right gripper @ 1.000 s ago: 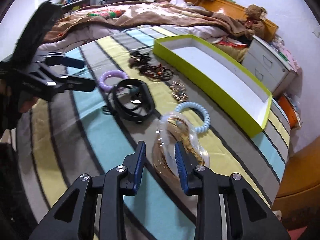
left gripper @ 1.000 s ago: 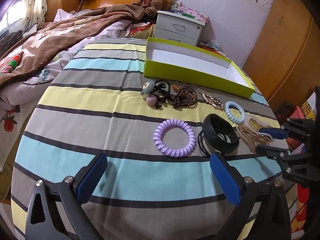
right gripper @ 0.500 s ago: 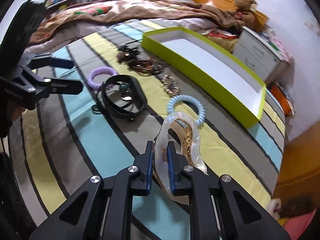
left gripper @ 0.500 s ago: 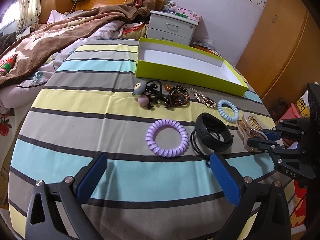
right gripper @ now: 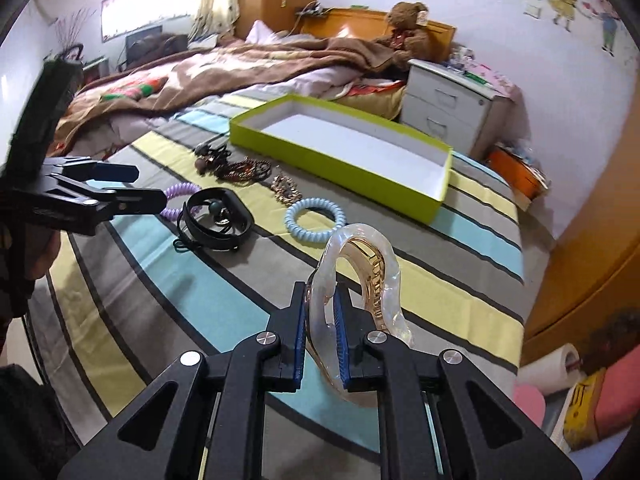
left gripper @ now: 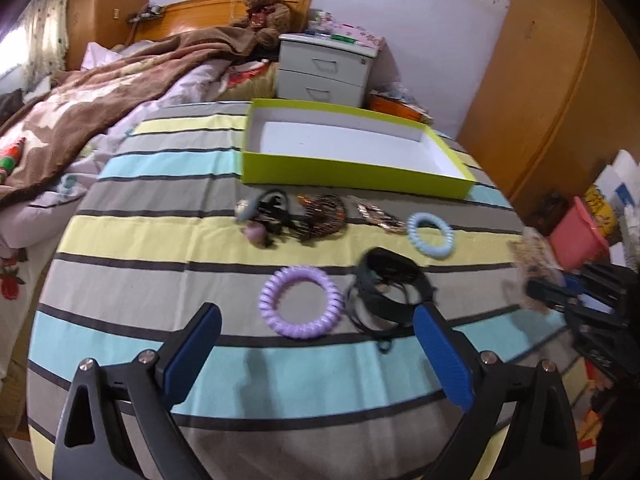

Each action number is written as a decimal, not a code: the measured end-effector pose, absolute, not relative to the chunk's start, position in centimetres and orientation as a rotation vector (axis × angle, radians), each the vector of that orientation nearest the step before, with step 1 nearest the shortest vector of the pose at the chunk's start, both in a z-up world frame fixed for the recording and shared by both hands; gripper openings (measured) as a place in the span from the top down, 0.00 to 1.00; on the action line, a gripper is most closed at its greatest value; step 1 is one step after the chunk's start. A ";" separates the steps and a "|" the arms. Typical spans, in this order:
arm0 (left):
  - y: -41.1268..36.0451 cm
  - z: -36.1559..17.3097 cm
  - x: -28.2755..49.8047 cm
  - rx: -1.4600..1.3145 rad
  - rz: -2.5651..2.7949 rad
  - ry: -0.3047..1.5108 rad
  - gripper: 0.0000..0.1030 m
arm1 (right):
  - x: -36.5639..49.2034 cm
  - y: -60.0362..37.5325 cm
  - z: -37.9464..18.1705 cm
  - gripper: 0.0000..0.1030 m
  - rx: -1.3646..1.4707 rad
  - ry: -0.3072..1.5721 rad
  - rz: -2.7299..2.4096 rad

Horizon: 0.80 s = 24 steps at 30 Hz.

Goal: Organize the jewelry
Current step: 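Grasp the purple coil hair tie with the left tool while the right tool holds the clip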

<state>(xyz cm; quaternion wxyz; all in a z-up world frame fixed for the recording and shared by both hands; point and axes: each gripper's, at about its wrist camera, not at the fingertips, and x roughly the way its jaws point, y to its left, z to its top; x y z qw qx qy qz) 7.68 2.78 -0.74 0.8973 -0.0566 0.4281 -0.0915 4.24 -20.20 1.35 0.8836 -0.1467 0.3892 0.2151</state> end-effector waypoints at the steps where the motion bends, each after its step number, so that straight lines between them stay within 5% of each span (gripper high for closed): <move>1: 3.0 -0.8 8.0 -0.119 -0.175 0.887 0.06 | 4.1 -20.5 1.5 0.87 -0.290 0.804 0.445; 24: 4.0 -3.6 10.7 -0.019 0.015 0.964 0.29 | 3.9 -20.9 1.3 0.87 -0.237 0.786 0.414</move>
